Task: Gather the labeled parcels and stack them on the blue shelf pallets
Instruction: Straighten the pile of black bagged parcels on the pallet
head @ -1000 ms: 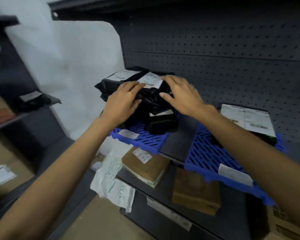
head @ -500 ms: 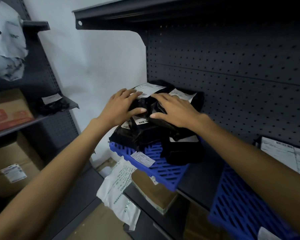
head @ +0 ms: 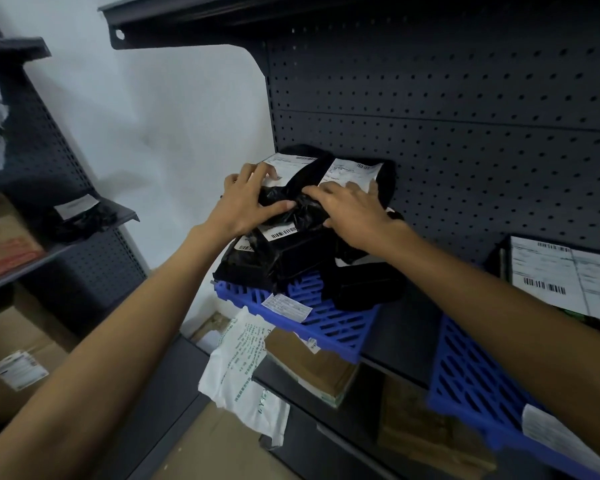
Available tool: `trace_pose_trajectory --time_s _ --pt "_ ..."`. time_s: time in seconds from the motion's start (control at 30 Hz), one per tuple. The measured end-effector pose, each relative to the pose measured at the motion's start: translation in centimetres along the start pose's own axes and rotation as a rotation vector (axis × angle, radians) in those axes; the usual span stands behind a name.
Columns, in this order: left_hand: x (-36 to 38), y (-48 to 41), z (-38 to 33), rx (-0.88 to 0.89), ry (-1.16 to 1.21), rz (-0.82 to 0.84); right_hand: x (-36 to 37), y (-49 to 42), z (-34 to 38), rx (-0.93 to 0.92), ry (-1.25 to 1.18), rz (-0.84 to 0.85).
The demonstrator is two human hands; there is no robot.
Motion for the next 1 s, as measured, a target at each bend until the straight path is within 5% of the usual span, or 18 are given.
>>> trace_pose_trajectory --time_s 0.33,0.53,0.83,1.0 --pt "-0.1 1.7 -2.0 -0.059 -0.181 -0.067 0.9 1.1 -0.2 -0.005 -0.082 0.091" --pt "-0.7 2.4 -2.1 -0.053 -0.191 -0.03 0.2 1.7 -1.8 -0.143 -0.074 0.066" --pt "-1.2 5.8 -7.0 -0.215 -0.358 -0.241 -2.1 2.3 -7.3 -0.525 -0.081 0.012" --pt "0.8 6.1 -10.9 -0.238 -0.463 -0.245 -2.7 2.0 -11.3 -0.533 -0.022 0.03"
Point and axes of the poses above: each hand's wrist, its own y-axis away from the middle knuckle, its own x-axis out of the palm, z = x × y, the point moved 1 cm from there along -y, towards the middle knuckle, and after that the axes turned 12 degrees about -y, right-handed, at the moved point
